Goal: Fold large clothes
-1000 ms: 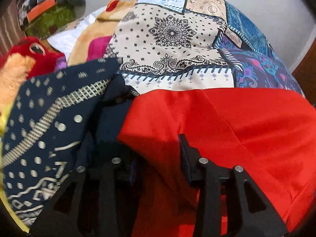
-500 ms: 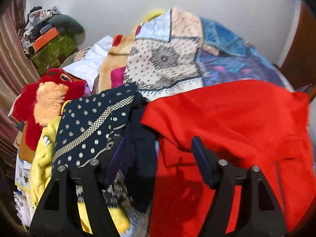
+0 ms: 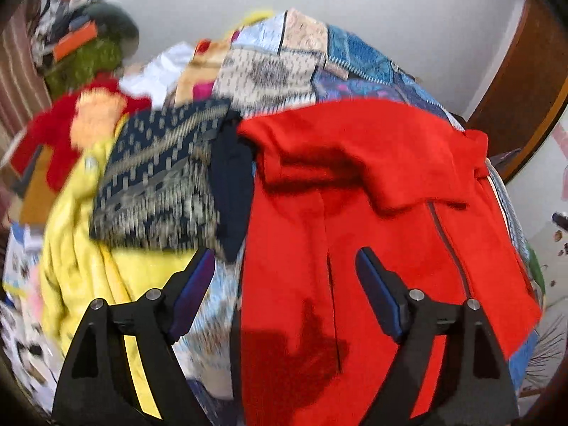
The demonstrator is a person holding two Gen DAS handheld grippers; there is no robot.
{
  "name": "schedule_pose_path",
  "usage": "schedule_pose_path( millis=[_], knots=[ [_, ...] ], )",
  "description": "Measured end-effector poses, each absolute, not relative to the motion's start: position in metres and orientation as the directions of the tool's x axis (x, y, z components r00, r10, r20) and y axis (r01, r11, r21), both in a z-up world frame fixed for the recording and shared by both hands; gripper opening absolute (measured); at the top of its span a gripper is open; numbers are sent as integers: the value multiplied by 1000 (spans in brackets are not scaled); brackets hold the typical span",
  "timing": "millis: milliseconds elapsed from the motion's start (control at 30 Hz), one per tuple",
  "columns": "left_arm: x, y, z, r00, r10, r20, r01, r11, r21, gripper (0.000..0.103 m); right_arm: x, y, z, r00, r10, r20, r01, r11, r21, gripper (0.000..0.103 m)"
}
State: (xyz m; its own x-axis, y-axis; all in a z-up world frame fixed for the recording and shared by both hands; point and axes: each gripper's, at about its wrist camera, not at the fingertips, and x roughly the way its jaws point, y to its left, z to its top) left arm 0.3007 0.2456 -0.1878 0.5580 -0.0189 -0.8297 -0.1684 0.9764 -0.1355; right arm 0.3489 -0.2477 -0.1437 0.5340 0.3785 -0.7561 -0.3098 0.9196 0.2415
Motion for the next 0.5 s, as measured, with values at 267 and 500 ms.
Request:
schedule_pose_path(
  millis=[267, 500],
  knots=[
    [241, 263, -256, 453, -147, -879, -260, 922, -288, 82, 305, -260, -197, 430, 374, -822, -248, 924, 290, 77],
    [198, 268, -303, 405, -242, -882, -330, 861, -388, 76, 280, -270, -231, 370, 409, -834, -205, 912, 356, 77]
  ],
)
